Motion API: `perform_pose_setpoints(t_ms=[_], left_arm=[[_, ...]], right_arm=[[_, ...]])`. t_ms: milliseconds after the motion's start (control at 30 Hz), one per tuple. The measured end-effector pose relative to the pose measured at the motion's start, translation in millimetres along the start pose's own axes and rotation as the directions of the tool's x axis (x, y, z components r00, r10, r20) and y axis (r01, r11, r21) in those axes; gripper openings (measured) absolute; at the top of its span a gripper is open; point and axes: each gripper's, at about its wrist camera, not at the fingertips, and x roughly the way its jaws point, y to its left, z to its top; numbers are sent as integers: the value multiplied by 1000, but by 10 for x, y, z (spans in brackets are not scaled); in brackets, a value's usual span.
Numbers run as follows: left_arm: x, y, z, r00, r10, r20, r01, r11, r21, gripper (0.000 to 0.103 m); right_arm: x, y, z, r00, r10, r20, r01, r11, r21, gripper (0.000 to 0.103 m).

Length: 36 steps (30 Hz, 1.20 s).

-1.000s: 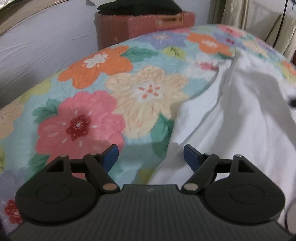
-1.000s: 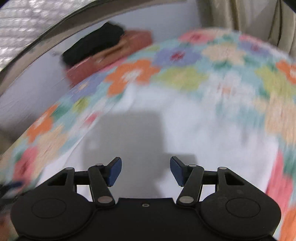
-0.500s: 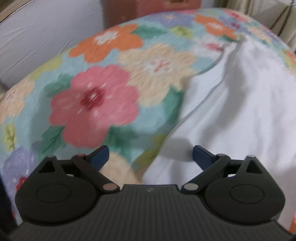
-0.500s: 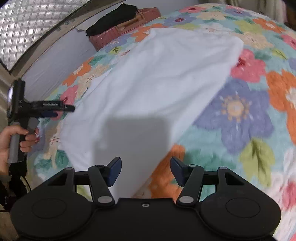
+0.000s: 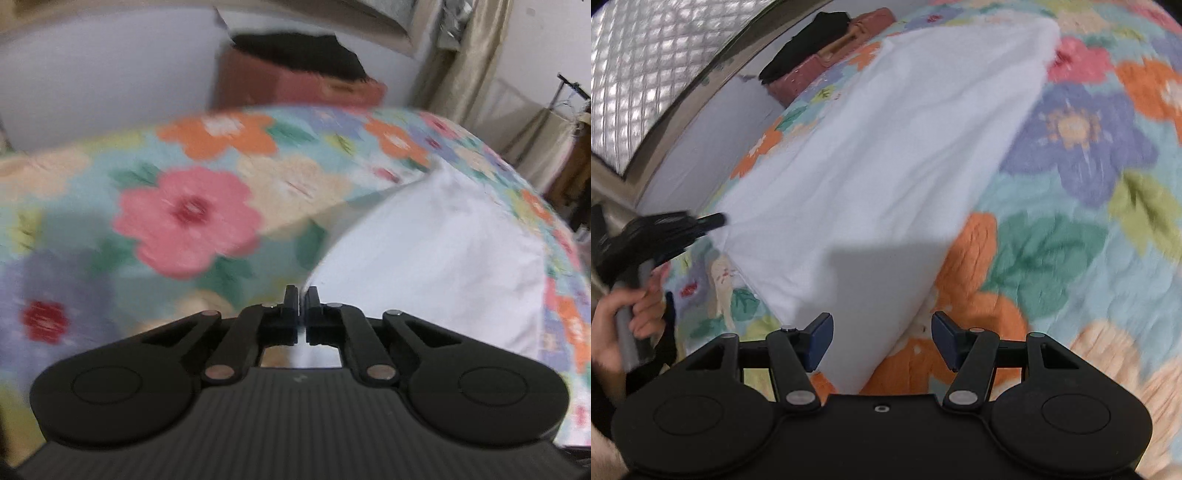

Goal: Fold clothes

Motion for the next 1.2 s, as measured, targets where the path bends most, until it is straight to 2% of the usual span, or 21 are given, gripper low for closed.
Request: perform_pose_setpoints(t_ms=[33, 100, 167, 200, 233, 267, 433, 533, 567, 633, 667, 733, 767, 800, 867, 967, 1033, 1067, 1100, 1133, 1200], left_arm=[[45, 39, -24, 999, 28, -31, -29, 1000, -13, 6], [196, 82, -107, 984, 55, -172, -60, 998, -25, 6], [243, 144, -213, 967, -30, -251, 3, 994, -106, 13], [250, 174, -265, 956, -89, -280, 43, 985, -166, 28], [248, 186, -302, 946, -125, -301, 64, 977, -205, 37], [229, 174, -329, 941, -145, -306, 78, 973, -219, 39], [268, 14, -372, 934, -189, -304, 115, 963, -245, 65], [372, -63, -425, 918, -214, -335, 113, 949, -296, 66], [377, -75, -451, 917, -219, -333, 115, 945, -305, 66], [336, -98, -466, 914, -227, -335, 116, 940, -321, 66], [290, -72, -476, 922, -223, -318, 101, 929, -356, 66], [173, -37, -506, 940, -211, -266, 76, 894, -441, 66], [126, -50, -524, 943, -217, -252, 78, 882, -465, 66], [94, -66, -547, 940, -232, -249, 87, 871, -483, 66], [47, -83, -606, 929, -284, -236, 116, 831, -544, 66], [-29, -9, -774, 919, -336, -205, 123, 739, -663, 68], [-69, 72, -944, 918, -354, -178, 109, 657, -746, 68], [-105, 106, -1036, 924, -355, -145, 117, 621, -775, 68], [-125, 115, -1093, 929, -345, -132, 116, 612, -783, 68], [-117, 102, -1127, 927, -351, -134, 120, 615, -779, 68], [-33, 51, -1127, 903, -403, -149, 152, 625, -766, 68]], right_arm=[[11, -23, -16, 1000, 7, -9, -7, 1000, 12, 64], [23, -49, -34, 1000, 5, -24, -5, 1000, 16, 64], [19, -53, -45, 1000, -11, -22, 11, 1000, 11, 64], [23, -61, -48, 1000, -12, -22, 12, 1000, 18, 65], [34, -74, -48, 1000, -6, -23, 7, 999, 33, 65], [48, -92, -49, 1000, 8, -25, -6, 999, 52, 65], [160, -114, -149, 995, 99, -1, -98, 990, 103, 69], [262, -62, -240, 993, 115, 39, -119, 989, 92, 73], [264, -45, -246, 989, 135, 60, -140, 986, 91, 68], [230, 79, -214, 988, 117, 101, -118, 993, 5, 30], [209, 155, -191, 988, 99, 123, -93, 994, -51, 9], [141, 299, -132, 982, 74, 176, -46, 987, -157, 9], [52, 354, -84, 974, 83, 210, -42, 980, -193, 9], [-36, 396, -36, 967, 98, 235, -49, 977, -206, 8], [-184, 463, 54, 956, 120, 268, -62, 975, -215, 8], [-259, 481, 87, 956, 108, 273, -51, 977, -205, 8], [-256, 444, 74, 962, 87, 259, -42, 983, -177, 8], [-254, 425, 67, 965, 78, 252, -37, 986, -163, 8], [-256, 386, 48, 968, 68, 243, -32, 988, -151, 8], [-234, 336, 17, 971, 55, 231, -22, 989, -145, 8], [-145, 251, -39, 979, 22, 201, 8, 990, -144, 8]])
